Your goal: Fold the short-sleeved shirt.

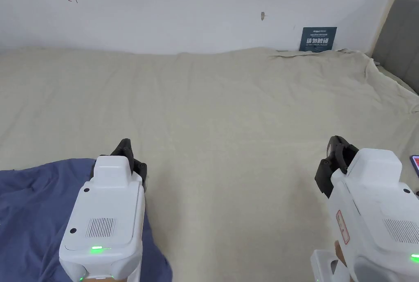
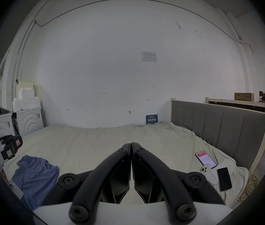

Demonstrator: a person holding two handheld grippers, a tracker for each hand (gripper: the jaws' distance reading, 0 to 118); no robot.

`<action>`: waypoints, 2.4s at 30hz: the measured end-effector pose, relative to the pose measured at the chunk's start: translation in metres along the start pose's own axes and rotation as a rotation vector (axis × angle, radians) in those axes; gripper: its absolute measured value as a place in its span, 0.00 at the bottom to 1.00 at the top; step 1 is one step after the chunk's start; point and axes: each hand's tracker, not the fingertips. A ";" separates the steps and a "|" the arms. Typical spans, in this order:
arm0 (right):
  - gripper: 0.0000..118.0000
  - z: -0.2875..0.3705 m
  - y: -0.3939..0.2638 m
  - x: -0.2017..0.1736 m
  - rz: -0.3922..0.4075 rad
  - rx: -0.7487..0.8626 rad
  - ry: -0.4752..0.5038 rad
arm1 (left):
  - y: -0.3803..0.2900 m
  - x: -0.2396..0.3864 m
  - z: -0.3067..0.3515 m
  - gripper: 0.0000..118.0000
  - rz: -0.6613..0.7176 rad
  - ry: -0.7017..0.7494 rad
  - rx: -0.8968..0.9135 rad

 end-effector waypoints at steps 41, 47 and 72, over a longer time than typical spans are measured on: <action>0.01 -0.008 0.004 0.006 0.009 0.000 0.020 | 0.004 -0.005 -0.002 0.00 0.025 -0.006 -0.002; 0.01 -0.008 0.003 0.005 0.016 0.000 0.023 | 0.003 -0.006 -0.003 0.00 0.026 -0.005 -0.003; 0.01 -0.032 0.008 -0.143 0.029 0.018 0.365 | -0.006 -0.155 0.049 0.00 0.027 0.339 -0.039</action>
